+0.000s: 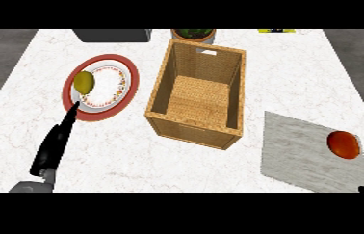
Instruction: Pick the tomato from the placemat and place it in the basket
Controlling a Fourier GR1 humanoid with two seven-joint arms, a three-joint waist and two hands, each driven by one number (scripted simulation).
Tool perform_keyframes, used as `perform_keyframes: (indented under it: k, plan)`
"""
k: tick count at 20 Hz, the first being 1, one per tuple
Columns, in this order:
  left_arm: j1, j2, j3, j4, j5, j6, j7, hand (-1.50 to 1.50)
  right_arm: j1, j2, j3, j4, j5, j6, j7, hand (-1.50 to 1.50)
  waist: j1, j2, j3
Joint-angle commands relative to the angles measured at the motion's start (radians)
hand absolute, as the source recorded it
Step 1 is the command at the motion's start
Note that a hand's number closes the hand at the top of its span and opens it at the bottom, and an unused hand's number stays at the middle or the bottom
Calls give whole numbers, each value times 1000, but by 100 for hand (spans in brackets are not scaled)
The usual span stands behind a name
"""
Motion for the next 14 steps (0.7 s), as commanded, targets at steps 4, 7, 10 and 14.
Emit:
perform_keyframes:
  k: [4, 7, 10, 14]
  plan:
    - [7, -9, 65, 16, -22, -53, -30, 0, -37, 30, 57, -26, 65, -40, 47, -150, 0, 0, 0]
    - [94, -29, 36, -114, -59, -37, 25, 0, -119, -38, 7, 113, 45, 10, 34, -150, 4, 0, 0]
    - [-42, -19, 104, 44, -30, -98, -7, 0, -114, 30, 83, 107, 62, -59, -12, -150, -1, 0, 0]
    - [51, -50, 101, 7, -71, -69, -73, 0, -197, -50, 5, 240, 33, 12, -9, -150, 3, 0, 0]
